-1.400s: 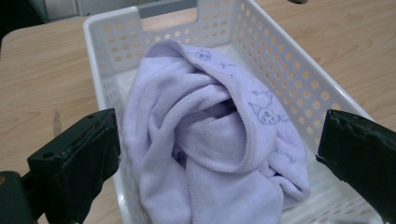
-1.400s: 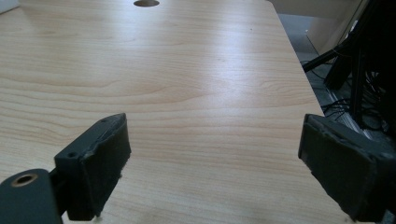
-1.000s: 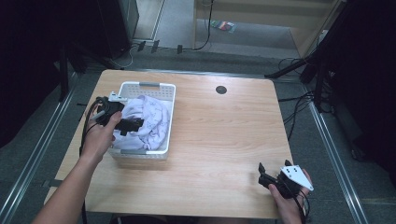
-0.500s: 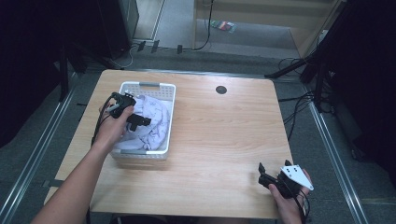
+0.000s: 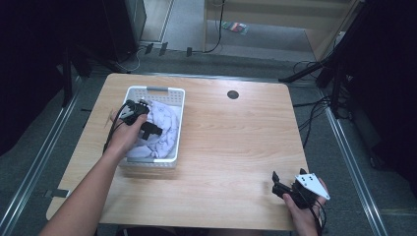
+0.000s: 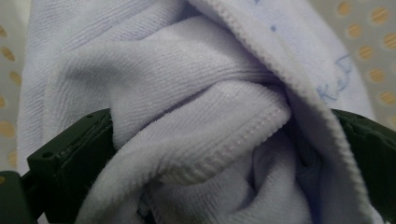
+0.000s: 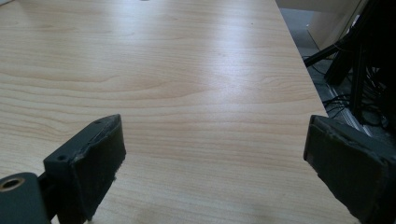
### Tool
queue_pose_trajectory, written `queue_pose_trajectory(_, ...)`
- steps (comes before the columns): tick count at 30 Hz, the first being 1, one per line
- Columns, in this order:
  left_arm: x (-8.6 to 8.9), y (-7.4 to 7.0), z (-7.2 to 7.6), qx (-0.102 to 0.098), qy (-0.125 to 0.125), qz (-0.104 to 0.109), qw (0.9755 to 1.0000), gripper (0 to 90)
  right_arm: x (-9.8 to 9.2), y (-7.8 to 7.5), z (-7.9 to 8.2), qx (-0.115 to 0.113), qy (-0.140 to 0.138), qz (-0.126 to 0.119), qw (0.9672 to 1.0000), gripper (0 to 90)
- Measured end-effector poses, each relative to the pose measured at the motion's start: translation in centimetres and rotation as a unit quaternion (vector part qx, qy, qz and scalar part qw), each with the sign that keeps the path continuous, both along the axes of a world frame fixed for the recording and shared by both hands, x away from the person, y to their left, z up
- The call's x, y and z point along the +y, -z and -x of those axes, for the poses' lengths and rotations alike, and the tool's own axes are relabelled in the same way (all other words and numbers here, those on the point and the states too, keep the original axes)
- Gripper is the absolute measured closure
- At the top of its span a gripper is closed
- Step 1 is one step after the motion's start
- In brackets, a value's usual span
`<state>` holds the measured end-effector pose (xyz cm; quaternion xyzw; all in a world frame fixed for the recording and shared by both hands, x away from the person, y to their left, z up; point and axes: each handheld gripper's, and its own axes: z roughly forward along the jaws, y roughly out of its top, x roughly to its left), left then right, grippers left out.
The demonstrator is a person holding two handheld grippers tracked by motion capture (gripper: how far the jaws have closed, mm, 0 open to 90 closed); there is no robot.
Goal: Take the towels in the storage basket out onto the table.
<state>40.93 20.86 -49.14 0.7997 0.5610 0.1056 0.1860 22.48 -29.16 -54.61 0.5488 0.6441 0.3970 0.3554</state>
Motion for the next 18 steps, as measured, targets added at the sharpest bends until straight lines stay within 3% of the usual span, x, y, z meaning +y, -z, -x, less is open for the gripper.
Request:
queue_pose_trajectory(8, -1.6, 1.5, 0.1, 0.007, 0.005, -0.054, 0.9985, 0.0, 0.0, 0.0, 0.0, 0.001, 0.000, 0.000, 1.0000, 6.0)
queue_pose_trajectory(18, -2.1, 2.1, 0.0, 0.010, 0.014, -0.068, 0.9975, 0.0, -0.1, 0.0, -0.1, 0.006, 0.002, -0.003, 1.0000, 6.1)
